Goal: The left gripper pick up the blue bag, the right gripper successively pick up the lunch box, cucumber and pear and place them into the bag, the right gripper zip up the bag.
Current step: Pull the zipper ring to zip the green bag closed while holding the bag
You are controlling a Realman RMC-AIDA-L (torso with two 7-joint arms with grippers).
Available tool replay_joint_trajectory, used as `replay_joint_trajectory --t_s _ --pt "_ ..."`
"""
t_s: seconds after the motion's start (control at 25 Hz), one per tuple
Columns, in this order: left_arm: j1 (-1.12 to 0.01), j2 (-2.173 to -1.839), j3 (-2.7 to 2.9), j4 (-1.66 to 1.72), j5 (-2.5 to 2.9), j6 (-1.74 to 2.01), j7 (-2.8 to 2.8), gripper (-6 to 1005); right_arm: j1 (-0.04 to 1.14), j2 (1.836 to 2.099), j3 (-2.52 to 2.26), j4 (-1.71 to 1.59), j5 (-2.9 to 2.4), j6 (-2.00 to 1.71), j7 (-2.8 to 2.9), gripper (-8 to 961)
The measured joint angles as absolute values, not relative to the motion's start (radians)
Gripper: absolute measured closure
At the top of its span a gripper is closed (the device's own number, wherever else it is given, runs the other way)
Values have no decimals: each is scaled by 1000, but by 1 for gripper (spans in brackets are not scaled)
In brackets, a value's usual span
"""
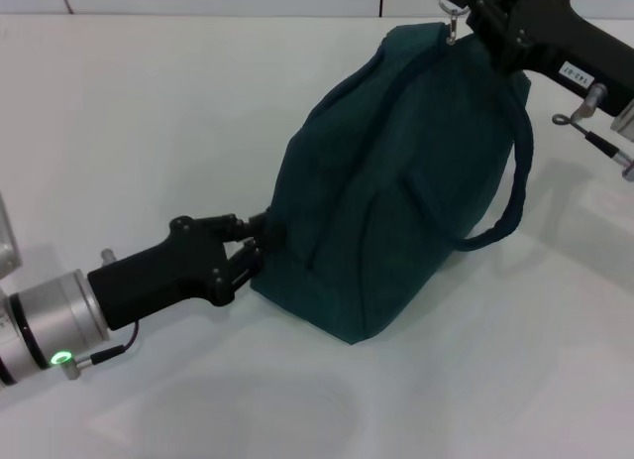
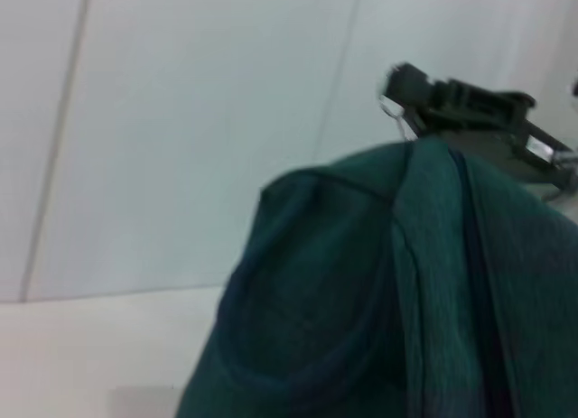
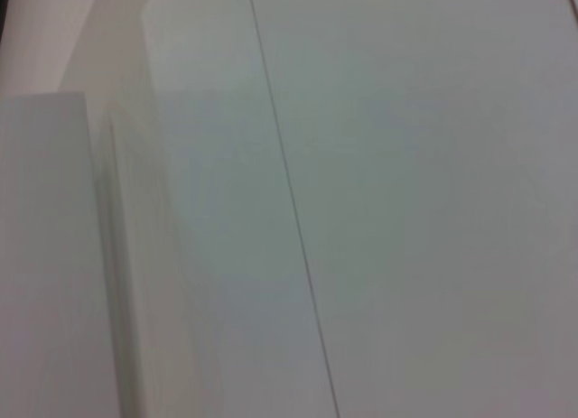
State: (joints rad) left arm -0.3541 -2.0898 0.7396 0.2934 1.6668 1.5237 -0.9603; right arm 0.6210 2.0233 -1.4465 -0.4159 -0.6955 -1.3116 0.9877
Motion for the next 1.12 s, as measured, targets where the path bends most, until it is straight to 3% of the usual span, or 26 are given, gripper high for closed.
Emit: replay_joint_trajectory --t_s 0.08,0.32,0.68,0.8,0.96,1.12 --pt "-346 -2090 739 295 1644 1524 -960 928 622 2023 -1446 -415 -684 -1308 986 945" --pt "-330 -2089 740 305 1574 1537 -941 688 626 2023 -1445 -414 -682 -1287 981 945" --pt "-335 -2084 755 610 1575 1586 -1268 347 627 2025 -1445 -414 -682 -1278 980 944" --pt "-410 -2082 851 1008 1721 1592 -1729 247 627 2025 -1445 -409 -682 -1277 981 944" --pt "-477 -2086 934 1283 1857 1589 -2064 117 624 2025 -1445 -400 -672 -1277 981 944" --pt "-544 -2085 1082 1510 2022 1568 -2393 116 621 2025 -1445 -393 -665 -1277 980 944"
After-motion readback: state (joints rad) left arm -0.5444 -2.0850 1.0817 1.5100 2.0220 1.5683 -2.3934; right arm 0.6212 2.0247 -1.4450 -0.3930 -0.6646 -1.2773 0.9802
